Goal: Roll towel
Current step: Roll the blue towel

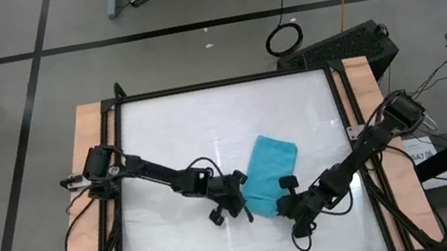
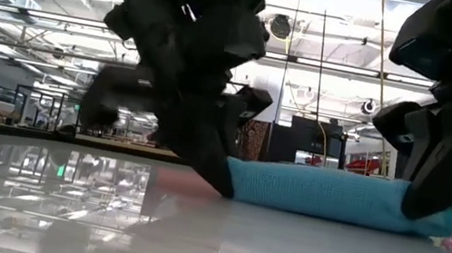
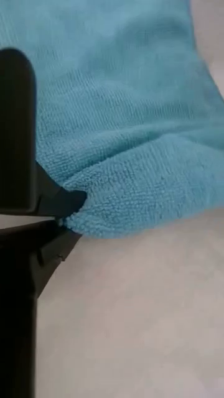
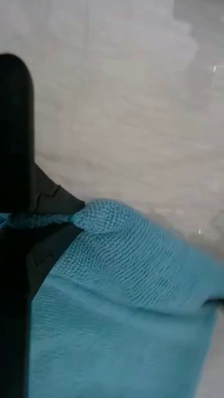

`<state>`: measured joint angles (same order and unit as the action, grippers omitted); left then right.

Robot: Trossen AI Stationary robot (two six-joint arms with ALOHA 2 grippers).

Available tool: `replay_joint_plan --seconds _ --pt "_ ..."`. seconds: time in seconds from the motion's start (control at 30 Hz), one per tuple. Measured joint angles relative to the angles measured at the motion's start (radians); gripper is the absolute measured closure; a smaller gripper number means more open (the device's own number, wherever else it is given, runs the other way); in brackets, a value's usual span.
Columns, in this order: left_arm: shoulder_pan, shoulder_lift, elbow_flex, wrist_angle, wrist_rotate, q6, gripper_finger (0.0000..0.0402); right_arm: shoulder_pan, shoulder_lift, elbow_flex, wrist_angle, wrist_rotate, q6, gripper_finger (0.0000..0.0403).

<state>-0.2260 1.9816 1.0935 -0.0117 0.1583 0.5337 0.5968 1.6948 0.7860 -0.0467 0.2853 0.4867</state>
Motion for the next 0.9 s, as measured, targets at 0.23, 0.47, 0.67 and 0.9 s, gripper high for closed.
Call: replay_joint_plan --seconds 0.23,0.47,0.67,0.9 --pt "-0.005 0.004 0.044 -0.030 0.244 -0.273 0.0396 0.007 -0.055 0.001 -0.034 -0.004 0.108 0.0401" --pt "0.012 0.003 0.094 -0.031 0.349 -0.508 0.0397 0.006 -0.084 0.000 -0.051 -0.040 0.236 0.0397" --pt "0.045 0.010 0.102 -0.047 0.391 -0.708 0.0398 -0.024 -0.084 0.000 -0.073 -0.128 0.318 0.0393" --pt "0.051 0.011 0.103 -0.106 0.373 -0.739 0.0399 -0.094 -0.084 0.000 -0.099 -0.210 0.336 0.0392"
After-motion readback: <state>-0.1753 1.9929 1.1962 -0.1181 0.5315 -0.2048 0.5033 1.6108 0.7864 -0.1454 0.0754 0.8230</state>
